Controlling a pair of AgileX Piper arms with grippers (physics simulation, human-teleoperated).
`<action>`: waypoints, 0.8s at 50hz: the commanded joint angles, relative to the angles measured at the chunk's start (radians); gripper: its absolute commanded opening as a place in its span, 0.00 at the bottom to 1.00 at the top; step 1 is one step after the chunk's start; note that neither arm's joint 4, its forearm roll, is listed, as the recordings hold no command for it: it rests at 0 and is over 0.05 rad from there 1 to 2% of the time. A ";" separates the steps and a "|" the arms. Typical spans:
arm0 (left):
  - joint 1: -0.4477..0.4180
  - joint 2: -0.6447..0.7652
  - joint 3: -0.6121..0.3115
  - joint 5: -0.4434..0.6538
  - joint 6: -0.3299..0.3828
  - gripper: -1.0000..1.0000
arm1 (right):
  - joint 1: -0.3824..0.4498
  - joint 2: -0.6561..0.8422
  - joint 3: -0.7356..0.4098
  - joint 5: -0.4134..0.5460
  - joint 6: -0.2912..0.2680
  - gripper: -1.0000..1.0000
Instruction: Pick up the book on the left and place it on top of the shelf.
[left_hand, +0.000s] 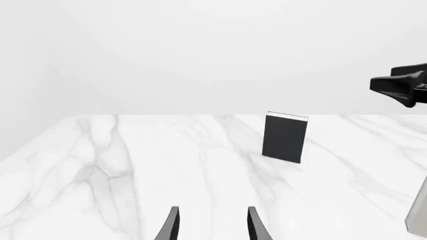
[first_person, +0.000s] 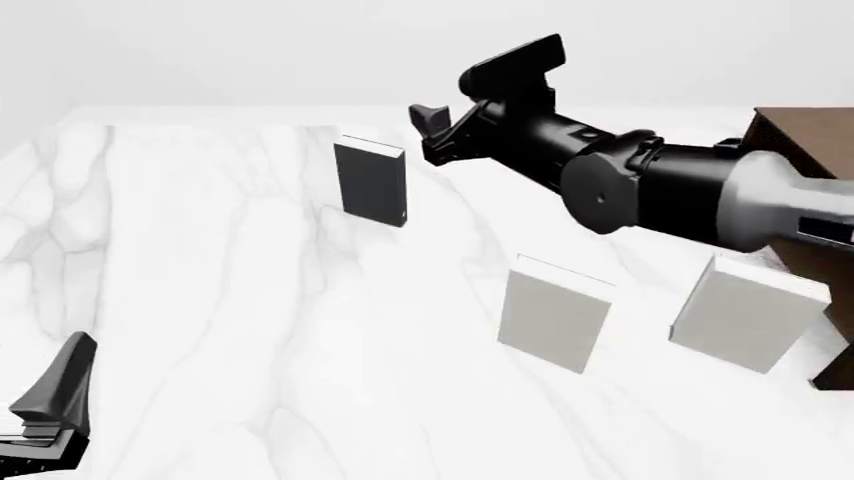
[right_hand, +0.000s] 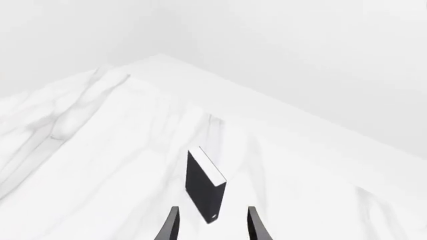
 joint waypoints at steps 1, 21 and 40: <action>0.000 0.000 0.000 0.000 0.000 1.00 | -0.004 0.192 -0.164 -0.032 0.030 1.00; 0.000 0.000 0.000 0.000 0.000 1.00 | 0.000 0.236 -0.205 -0.032 0.036 1.00; 0.000 0.000 0.000 0.000 0.000 1.00 | -0.008 0.309 -0.247 -0.041 0.050 1.00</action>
